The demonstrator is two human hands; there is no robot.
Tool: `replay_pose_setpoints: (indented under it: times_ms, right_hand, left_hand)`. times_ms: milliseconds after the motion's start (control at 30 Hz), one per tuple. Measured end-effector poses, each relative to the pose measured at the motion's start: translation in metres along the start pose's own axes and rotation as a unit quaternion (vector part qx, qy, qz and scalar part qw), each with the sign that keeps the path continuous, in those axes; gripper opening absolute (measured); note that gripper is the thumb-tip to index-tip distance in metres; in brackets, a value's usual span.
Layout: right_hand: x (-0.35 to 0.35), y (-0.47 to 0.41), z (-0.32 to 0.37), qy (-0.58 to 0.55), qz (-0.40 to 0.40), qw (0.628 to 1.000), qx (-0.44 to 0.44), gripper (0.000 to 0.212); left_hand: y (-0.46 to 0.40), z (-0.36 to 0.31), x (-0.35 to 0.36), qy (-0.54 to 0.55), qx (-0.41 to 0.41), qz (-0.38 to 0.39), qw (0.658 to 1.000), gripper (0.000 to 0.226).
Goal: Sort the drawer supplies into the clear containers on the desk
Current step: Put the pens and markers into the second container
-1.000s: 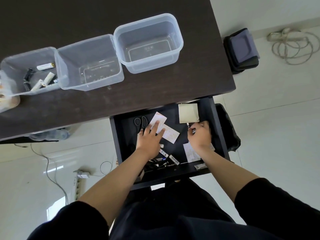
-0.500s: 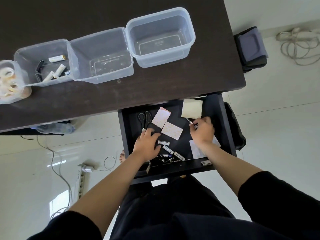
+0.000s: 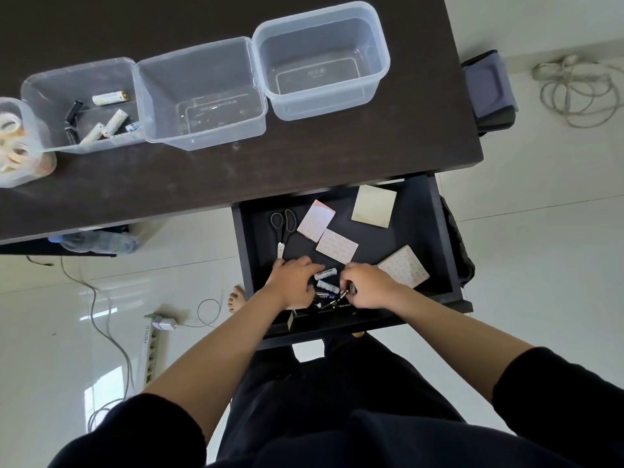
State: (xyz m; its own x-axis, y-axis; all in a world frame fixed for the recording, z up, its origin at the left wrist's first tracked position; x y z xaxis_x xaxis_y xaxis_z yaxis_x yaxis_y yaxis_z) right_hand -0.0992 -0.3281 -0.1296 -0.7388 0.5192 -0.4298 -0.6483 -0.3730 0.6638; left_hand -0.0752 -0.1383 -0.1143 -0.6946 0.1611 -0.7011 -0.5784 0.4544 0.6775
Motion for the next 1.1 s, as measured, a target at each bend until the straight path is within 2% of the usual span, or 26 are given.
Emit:
replay_pose_setpoints:
  times_ms: [100, 167, 333, 500, 800, 1000, 1100]
  right_hand:
    - [0.007, -0.001, 0.004, 0.021, 0.012, 1.000, 0.018, 0.042]
    - [0.014, 0.000, 0.005, 0.006, 0.014, 0.999, 0.033, 0.051]
    - [0.022, -0.001, 0.006, -0.028, -0.005, 0.998, 0.060, 0.043]
    - [0.021, 0.000, 0.005, -0.026, 0.056, 0.996, 0.065, 0.032]
    - [0.022, -0.002, 0.009, -0.055, 0.096, 0.991, 0.074, 0.019]
    - [0.022, -0.001, 0.011, -0.049, 0.104, 0.991, 0.069, 0.016]
    - [0.018, -0.001, 0.012, -0.050, 0.112, 0.990, 0.068, 0.024]
  left_hand:
    - [-0.003, -0.008, -0.002, 0.028, 0.006, 0.057, 0.998, 0.055]
    - [-0.004, -0.012, 0.000, 0.037, 0.000, 0.071, 0.997, 0.052]
    - [-0.005, -0.018, 0.008, 0.023, -0.002, 0.058, 0.998, 0.053]
    - [-0.009, -0.019, 0.016, -0.041, -0.001, 0.076, 0.996, 0.043]
    - [-0.005, -0.011, 0.017, 0.059, 0.002, 0.121, 0.991, 0.038]
    - [-0.006, -0.013, 0.015, 0.009, 0.015, 0.135, 0.991, 0.034]
    - [-0.007, -0.013, 0.013, 0.000, 0.019, 0.141, 0.990, 0.032]
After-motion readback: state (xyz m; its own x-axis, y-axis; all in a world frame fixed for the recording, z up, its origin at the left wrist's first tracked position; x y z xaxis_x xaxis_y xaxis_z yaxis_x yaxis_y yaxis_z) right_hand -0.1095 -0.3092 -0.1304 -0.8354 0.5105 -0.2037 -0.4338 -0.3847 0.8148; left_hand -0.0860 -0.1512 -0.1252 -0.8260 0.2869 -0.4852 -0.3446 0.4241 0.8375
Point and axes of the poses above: each hand's wrist, its own y-axis away from the middle knuckle, its own x-axis out of the palm, z = x × y, the point moved 1 cm from there along -y, towards the middle knuckle, and after that the axes turned 13 degrees about -y, right-handed, at the moved point
